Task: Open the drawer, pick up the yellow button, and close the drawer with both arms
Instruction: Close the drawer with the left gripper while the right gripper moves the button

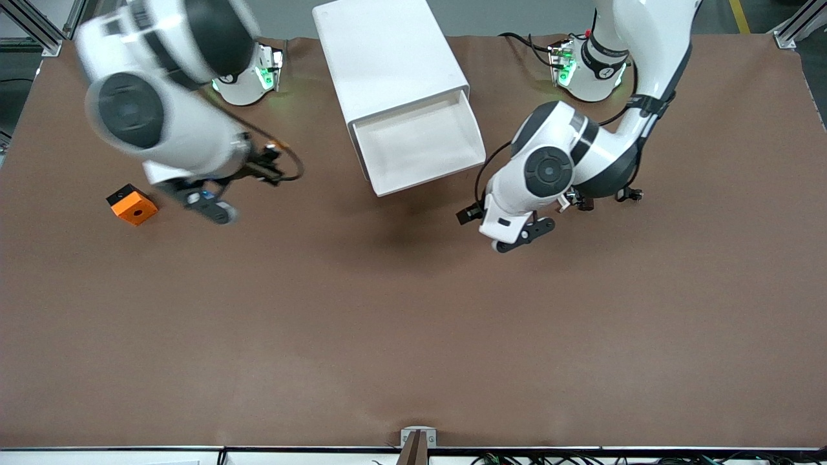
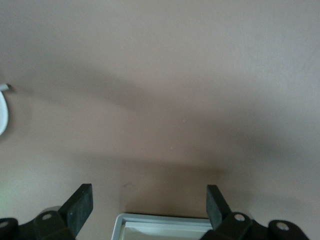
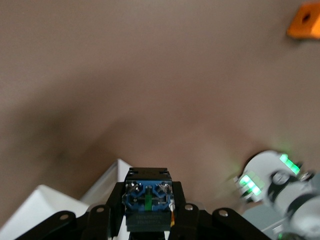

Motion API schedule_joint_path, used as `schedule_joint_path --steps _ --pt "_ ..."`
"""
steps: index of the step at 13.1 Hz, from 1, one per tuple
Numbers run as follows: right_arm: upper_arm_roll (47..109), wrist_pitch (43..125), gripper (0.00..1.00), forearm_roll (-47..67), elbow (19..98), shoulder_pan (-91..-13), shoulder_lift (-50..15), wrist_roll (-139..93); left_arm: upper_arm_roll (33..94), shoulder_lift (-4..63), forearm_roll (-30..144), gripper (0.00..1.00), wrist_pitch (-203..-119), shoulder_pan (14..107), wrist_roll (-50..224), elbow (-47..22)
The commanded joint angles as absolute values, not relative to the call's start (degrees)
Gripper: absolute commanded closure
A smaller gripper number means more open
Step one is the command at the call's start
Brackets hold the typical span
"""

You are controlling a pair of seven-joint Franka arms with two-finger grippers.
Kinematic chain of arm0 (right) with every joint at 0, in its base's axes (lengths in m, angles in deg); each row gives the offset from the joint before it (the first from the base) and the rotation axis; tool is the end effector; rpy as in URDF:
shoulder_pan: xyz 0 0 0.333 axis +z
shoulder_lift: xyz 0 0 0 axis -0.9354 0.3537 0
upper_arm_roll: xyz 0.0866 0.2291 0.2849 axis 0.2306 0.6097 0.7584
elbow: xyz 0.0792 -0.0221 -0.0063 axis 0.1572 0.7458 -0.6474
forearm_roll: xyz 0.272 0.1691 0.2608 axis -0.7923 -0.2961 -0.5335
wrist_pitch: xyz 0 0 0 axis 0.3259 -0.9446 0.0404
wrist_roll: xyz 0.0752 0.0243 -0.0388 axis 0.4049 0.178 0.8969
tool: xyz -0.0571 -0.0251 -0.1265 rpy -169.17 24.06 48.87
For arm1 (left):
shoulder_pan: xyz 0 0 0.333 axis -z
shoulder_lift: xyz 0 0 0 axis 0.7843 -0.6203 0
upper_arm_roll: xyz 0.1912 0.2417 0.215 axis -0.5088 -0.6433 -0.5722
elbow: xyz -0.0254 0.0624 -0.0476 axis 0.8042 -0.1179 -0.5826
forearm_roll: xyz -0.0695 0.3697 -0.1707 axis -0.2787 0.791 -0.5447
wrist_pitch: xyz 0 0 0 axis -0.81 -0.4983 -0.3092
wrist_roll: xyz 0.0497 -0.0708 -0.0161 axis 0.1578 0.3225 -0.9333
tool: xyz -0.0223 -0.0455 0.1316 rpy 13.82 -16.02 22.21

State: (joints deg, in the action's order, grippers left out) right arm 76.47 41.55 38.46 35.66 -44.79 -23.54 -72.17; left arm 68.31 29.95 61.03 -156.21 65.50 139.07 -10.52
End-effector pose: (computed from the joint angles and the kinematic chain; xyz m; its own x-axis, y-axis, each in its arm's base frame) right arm 0.5921 0.2266 0.5712 0.8459 -0.4277 -0.3188 -0.4021 -0.9039 0.1456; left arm 0.5566 -0.3928 0.3582 0.8721 0.4023 -0.2787 0.4173 -0.9087 -0.0059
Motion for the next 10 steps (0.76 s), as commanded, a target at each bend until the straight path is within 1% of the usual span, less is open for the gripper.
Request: schedule_joint_path --steps 1,2,3,5,8,10 --pt "77.58 43.91 0.66 38.24 43.29 -54.31 -26.79 -54.83 68.46 29.26 61.33 0.00 -155.34 69.14 143.37 -8.97" --pt "77.49 45.57 0.65 40.07 44.78 -56.78 -26.71 -49.82 68.46 29.09 61.24 0.00 -155.17 70.72 144.87 -8.97" --pt "77.58 48.55 0.65 42.61 47.14 -58.81 -26.79 -44.46 68.46 29.08 61.24 0.00 -154.90 72.56 147.14 -8.97" --pt "77.58 55.13 0.63 44.21 52.32 -63.37 -27.23 -35.74 68.81 29.17 60.19 0.00 -154.46 74.59 151.54 -9.15" --pt "77.49 69.09 0.63 47.11 59.80 -68.48 -26.89 -25.80 71.97 28.91 57.55 0.00 -151.39 75.21 152.17 -9.59" --pt "77.49 78.33 0.63 50.79 63.76 -69.19 -26.71 -24.63 72.42 28.38 55.36 0.00 -150.07 76.88 154.01 -9.68"
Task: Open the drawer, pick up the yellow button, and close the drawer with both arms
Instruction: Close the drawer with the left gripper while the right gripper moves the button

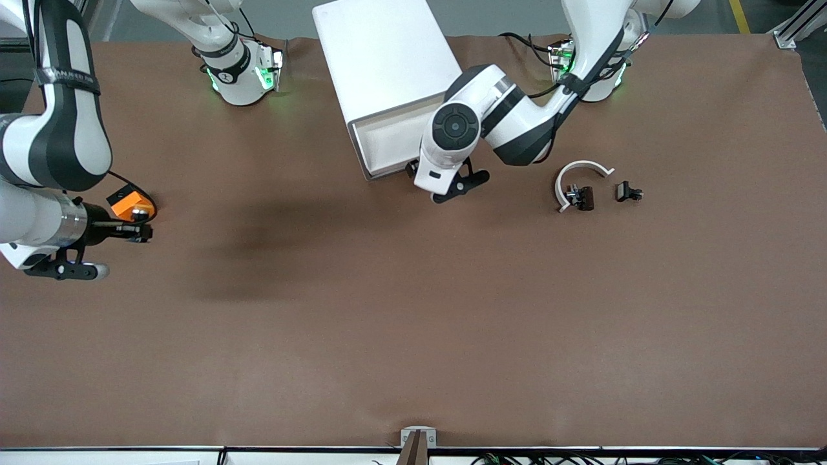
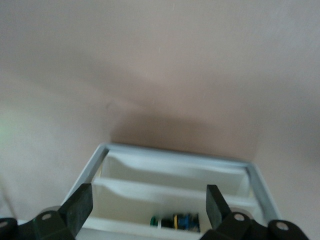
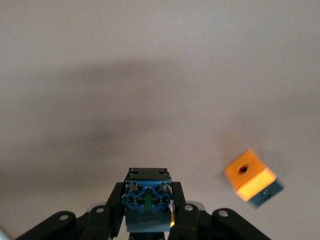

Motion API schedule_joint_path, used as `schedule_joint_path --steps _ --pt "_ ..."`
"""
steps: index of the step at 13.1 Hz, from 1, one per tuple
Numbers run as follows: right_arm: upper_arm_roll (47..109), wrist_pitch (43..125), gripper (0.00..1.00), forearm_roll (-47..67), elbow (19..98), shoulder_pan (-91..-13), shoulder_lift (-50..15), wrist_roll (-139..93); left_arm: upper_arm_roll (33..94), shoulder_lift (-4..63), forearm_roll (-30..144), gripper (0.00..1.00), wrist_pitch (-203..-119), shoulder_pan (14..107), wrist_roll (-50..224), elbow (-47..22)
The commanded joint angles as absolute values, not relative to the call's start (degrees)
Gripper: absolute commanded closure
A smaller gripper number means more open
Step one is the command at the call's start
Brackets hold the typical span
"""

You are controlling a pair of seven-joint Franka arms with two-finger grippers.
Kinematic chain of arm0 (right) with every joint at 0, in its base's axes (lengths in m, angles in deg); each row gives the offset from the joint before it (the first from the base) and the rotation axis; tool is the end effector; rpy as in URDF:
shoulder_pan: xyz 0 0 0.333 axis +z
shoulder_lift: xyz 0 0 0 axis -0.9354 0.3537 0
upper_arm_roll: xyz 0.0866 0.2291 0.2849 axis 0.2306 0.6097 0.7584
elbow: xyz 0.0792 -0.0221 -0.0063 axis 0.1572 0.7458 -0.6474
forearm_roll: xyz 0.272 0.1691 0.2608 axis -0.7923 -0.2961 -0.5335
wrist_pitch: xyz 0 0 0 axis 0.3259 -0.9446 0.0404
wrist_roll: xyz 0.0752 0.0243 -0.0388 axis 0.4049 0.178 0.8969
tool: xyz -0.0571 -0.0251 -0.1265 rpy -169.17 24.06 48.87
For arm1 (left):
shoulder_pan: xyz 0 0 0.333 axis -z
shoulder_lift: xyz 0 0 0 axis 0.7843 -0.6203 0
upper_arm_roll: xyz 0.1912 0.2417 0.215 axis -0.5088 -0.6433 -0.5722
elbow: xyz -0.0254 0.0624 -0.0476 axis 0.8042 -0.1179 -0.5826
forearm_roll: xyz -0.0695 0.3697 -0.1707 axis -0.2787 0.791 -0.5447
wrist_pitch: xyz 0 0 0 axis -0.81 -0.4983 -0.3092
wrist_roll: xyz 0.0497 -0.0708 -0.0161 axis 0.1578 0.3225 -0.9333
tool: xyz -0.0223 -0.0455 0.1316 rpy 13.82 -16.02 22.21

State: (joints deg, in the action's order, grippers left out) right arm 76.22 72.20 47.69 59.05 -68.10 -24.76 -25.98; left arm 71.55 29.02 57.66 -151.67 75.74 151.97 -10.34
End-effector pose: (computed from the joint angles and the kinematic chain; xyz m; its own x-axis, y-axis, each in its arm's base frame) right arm 0.6407 -0.0608 0.4227 0.9795 -0.0643 -0.1909 -0.0588 -0.9977 0.0344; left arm 0.4402 -0.5057 0.3533 0.8310 0.4165 -0.3687 0.4010 -0.9080 -0.1217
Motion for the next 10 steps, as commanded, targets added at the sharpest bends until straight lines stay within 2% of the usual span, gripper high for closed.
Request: schedule_joint_path --steps 1,10 --pt "77.49 81.33 0.63 50.98 64.82 -69.98 -26.53 -24.54 72.42 28.21 54.13 0.00 -149.98 77.84 154.54 -9.68" --pt "77.49 99.54 0.63 51.07 68.44 -73.06 -15.82 -21.20 72.33 28.20 49.37 0.00 -150.07 82.16 161.48 -9.76"
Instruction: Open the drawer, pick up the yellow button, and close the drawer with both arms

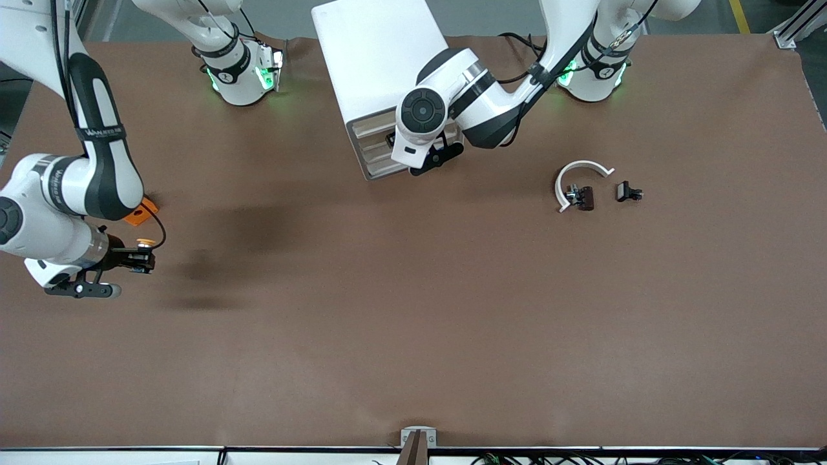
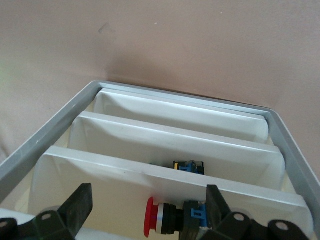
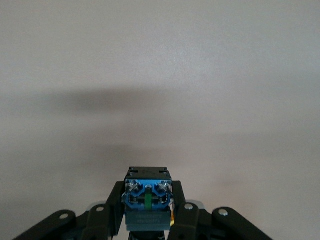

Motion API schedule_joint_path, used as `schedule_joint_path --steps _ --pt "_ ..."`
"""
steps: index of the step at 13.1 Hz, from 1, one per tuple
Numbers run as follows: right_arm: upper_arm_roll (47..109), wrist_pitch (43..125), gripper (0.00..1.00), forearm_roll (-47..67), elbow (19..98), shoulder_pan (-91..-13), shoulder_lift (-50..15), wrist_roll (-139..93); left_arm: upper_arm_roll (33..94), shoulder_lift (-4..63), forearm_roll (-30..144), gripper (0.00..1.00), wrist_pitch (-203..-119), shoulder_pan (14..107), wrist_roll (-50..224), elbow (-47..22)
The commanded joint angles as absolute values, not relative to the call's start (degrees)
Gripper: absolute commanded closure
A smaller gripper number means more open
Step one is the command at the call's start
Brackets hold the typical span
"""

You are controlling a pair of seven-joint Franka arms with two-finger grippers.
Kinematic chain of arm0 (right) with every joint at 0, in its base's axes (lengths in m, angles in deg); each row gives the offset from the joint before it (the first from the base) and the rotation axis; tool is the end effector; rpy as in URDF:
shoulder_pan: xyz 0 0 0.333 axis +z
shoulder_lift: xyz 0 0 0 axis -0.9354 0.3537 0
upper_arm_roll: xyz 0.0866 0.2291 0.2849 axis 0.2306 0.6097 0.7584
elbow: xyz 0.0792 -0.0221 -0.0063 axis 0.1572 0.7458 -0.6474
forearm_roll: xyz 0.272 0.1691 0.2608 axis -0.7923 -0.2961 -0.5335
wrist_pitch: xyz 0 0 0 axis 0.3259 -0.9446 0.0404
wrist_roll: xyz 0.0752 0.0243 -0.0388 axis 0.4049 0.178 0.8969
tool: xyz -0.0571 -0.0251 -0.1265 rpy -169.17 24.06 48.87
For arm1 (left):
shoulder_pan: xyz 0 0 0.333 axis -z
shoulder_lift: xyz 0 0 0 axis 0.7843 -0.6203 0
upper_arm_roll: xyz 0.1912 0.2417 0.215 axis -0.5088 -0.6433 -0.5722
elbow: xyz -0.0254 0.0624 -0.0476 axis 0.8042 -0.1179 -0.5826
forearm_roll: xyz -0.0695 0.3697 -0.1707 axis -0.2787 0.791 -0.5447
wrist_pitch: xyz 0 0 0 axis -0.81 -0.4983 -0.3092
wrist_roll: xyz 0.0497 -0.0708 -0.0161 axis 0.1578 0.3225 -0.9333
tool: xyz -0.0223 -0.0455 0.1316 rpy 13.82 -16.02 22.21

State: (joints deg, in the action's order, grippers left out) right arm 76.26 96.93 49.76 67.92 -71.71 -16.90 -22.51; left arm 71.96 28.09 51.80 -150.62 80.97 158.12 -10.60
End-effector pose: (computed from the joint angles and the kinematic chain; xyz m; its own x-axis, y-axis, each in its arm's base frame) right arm 0.6566 -0.1068 0.2934 0.9977 -0.0327 -0.0598 -0.0281 -0.9966 0.0772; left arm 0.3780 -0.5506 0.3456 0.7667 0.4595 -0.4484 0.4234 -0.8869 -0.1848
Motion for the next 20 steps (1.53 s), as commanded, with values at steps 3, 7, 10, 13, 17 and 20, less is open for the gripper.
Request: schedule_joint_path --steps 3,7,10,13,17,20 --pt "77.49 104.20 0.63 50.99 68.44 -73.42 -12.92 -21.20 71.81 28.38 49.90 0.00 -150.07 80.93 162.81 -9.24" --pt "77.49 110.35 0.63 50.99 68.44 -75.00 -8.44 -17.70 70.92 28.82 52.00 0.00 -149.54 71.82 162.29 -8.28" --pt "77.49 112.12 0.62 50.81 68.96 -75.44 -7.63 -17.68 70.92 29.08 57.97 0.00 -147.27 64.43 162.28 -3.28" --pt "77.49 112.30 0.50 50.63 68.96 -75.35 -7.28 -17.69 70.92 30.22 65.69 0.00 -144.97 57.83 161.85 -0.28" --pt "77.49 111.60 0.00 50.63 68.79 -75.09 -7.63 -18.39 71.01 32.68 77.65 0.00 -141.47 52.56 161.32 0.25" --pt "77.58 108.10 0.00 50.63 68.70 -74.74 -10.08 -18.56 70.92 34.09 78.38 0.00 -138.74 48.51 153.88 2.97"
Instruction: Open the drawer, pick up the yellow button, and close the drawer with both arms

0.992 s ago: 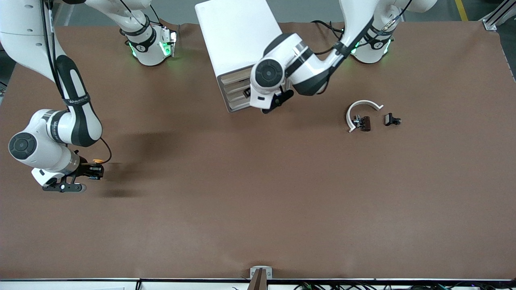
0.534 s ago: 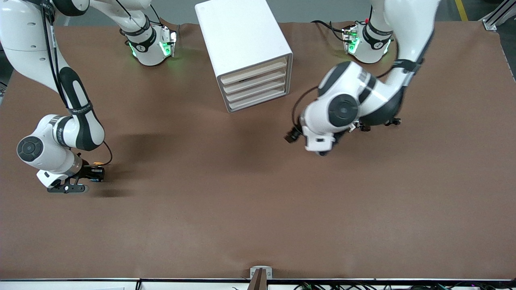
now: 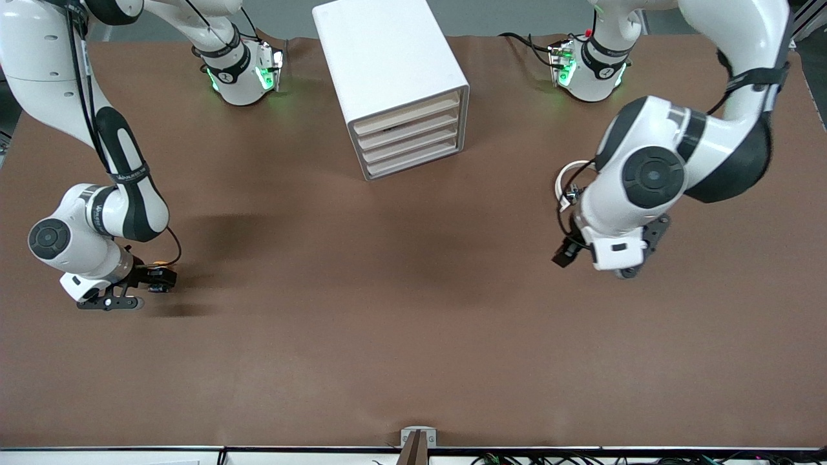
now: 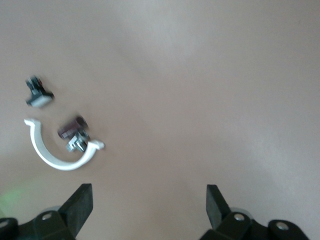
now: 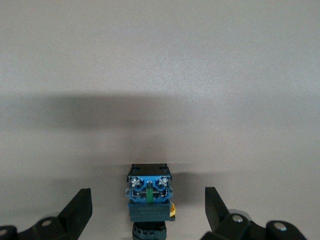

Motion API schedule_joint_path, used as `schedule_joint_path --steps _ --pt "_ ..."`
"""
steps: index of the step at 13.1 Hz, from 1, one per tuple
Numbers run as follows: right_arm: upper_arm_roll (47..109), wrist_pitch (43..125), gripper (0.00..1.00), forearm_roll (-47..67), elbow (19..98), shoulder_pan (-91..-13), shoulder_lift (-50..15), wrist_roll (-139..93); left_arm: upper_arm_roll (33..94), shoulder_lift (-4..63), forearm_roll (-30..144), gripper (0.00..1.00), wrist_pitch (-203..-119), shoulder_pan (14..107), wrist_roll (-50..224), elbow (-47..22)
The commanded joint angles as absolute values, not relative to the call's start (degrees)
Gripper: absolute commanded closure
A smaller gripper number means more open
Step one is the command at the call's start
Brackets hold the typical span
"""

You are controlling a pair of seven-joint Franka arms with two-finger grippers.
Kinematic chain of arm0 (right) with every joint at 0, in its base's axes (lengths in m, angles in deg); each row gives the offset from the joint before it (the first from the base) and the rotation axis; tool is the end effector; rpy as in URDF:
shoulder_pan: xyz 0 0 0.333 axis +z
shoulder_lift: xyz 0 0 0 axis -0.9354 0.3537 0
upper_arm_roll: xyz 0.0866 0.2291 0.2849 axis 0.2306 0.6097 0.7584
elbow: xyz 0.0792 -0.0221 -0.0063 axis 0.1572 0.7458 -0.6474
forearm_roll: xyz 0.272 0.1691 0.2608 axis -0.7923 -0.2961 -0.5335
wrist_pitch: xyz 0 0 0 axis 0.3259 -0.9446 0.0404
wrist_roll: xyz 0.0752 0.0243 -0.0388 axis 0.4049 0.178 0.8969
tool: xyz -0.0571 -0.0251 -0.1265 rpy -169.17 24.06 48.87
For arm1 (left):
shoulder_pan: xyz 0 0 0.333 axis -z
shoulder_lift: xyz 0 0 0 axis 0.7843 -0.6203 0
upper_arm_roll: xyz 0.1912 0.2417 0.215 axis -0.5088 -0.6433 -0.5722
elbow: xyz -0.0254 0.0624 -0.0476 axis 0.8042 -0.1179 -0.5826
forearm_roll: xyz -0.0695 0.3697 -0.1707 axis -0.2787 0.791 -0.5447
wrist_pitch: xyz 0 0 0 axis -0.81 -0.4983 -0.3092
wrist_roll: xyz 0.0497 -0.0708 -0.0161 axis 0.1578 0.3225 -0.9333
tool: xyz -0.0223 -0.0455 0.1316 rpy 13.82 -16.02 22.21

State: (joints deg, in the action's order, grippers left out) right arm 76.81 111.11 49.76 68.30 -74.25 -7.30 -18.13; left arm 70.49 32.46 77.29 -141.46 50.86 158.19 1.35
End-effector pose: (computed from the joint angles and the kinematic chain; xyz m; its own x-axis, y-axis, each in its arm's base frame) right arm 0.6705 -0.1319 0.1989 0.9996 0.0281 0.0046 0.0276 -0.9954 0.0919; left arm 0.6534 -0.2209 0.4659 0.6211 0.7837 -0.0021 0.7746 -0.6144 -0.1501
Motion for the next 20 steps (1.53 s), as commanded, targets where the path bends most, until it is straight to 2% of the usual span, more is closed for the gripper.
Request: schedule_joint_path --steps 1,8,10,14,17,20 --pt "77.84 104.60 0.00 50.46 68.61 -74.56 -11.92 -18.83 71.01 34.53 78.38 0.00 -137.51 46.67 151.24 3.76" --pt "78.19 86.05 0.00 49.06 67.47 -69.82 -24.40 -25.07 70.92 42.52 78.29 0.00 -130.56 37.51 126.64 4.39" --pt "78.19 78.85 0.00 47.73 65.02 -69.46 -26.78 -27.52 71.53 44.71 77.51 0.00 -130.29 33.14 118.29 4.30" --pt "78.19 67.15 0.00 47.73 59.40 -68.76 -32.24 -27.62 70.84 48.67 75.92 0.00 -125.82 32.32 104.31 3.34" --pt "78.02 63.70 0.00 47.65 56.13 -69.28 -31.89 -26.74 64.97 54.20 71.46 0.00 -125.99 34.86 95.69 -2.45" --pt "78.28 59.94 0.00 47.65 52.81 -68.76 -32.77 -27.44 55.04 60.88 70.82 0.00 -126.25 43.82 88.48 -9.39"
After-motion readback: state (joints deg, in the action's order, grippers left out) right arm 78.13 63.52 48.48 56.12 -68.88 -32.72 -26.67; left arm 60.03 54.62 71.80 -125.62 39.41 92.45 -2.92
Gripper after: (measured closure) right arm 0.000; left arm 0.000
